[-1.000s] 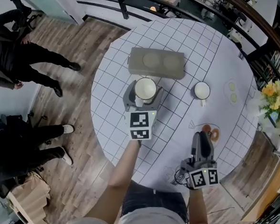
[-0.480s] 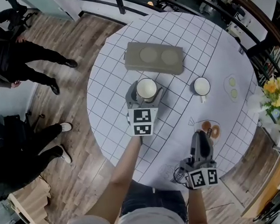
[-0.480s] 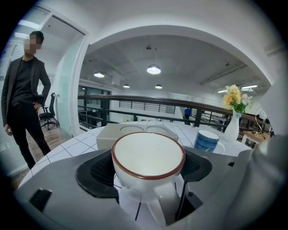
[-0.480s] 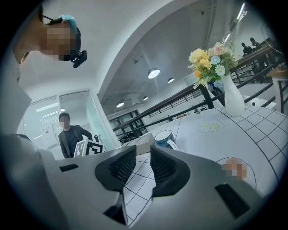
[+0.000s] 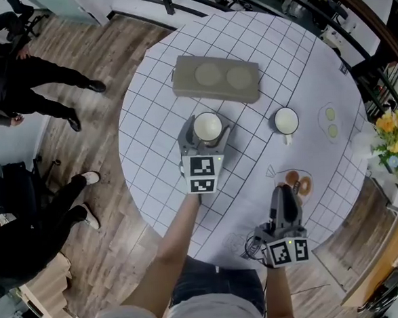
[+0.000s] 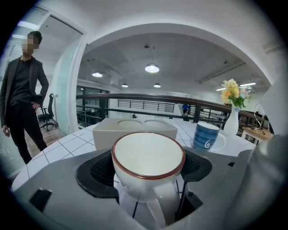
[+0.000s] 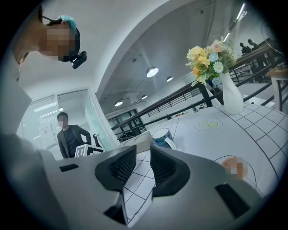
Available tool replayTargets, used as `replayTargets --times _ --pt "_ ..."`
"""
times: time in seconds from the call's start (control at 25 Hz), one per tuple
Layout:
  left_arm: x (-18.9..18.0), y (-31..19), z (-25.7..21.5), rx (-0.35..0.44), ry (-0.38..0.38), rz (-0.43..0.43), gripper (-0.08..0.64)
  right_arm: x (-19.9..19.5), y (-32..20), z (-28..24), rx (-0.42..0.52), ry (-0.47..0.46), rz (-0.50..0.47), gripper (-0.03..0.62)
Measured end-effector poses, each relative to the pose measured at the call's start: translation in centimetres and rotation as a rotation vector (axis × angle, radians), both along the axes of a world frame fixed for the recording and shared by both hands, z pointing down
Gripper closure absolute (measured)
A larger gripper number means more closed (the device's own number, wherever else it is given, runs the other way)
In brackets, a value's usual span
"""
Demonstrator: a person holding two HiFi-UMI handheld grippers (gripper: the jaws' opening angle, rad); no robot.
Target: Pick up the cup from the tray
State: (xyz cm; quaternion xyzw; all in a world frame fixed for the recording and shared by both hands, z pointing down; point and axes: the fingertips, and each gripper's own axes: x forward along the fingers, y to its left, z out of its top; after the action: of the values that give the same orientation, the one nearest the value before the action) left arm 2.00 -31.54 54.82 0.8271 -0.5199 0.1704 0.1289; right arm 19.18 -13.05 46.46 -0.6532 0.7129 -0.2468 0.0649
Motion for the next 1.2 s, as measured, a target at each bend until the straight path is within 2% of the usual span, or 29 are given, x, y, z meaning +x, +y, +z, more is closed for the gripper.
replayTargets --times 0.64,0.76,0.88,0.96,1.0,1.12,1.16,1.2 --pt "-0.4 0.8 -1.5 0.134 0.031 0.012 0.146 -0.4 0.1 -0.3 0.006 0.005 -0.006 0.502" --pt "-1.0 1.3 -3.7 0.171 0.078 -0.013 0.146 -0.4 0.0 -0.9 0.019 0.008 0.0 0.502" --pt "-2.4 2.0 -7.7 0.244 0.129 -0.048 0.146 -0.1 -0.2 -1.9 0.047 0.02 0.007 0.502" --pt "-3.4 3.0 -10.4 0.265 0.156 -0.058 0.149 0.1 -0.4 -2.8 0.071 0.035 0.013 0.509" --pt "-3.8 3.6 -11.6 0.273 0.166 -0.061 0.19 0.2 -0.5 -3.3 0.081 0.045 0.016 0.524" --pt "-4.4 5.8 -14.8 0.311 0.196 -0.077 0.517 0.4 -0.9 -4.6 0.111 0.072 0.022 0.554" --pt "-4.3 6.6 -15.5 0.313 0.197 -0.07 0.552 0.3 -1.0 -5.1 0.12 0.08 0.023 0.558" --pt "-4.1 7.4 -15.8 0.304 0.193 -0.056 0.552 0.3 -1.1 -5.5 0.128 0.087 0.022 0.566"
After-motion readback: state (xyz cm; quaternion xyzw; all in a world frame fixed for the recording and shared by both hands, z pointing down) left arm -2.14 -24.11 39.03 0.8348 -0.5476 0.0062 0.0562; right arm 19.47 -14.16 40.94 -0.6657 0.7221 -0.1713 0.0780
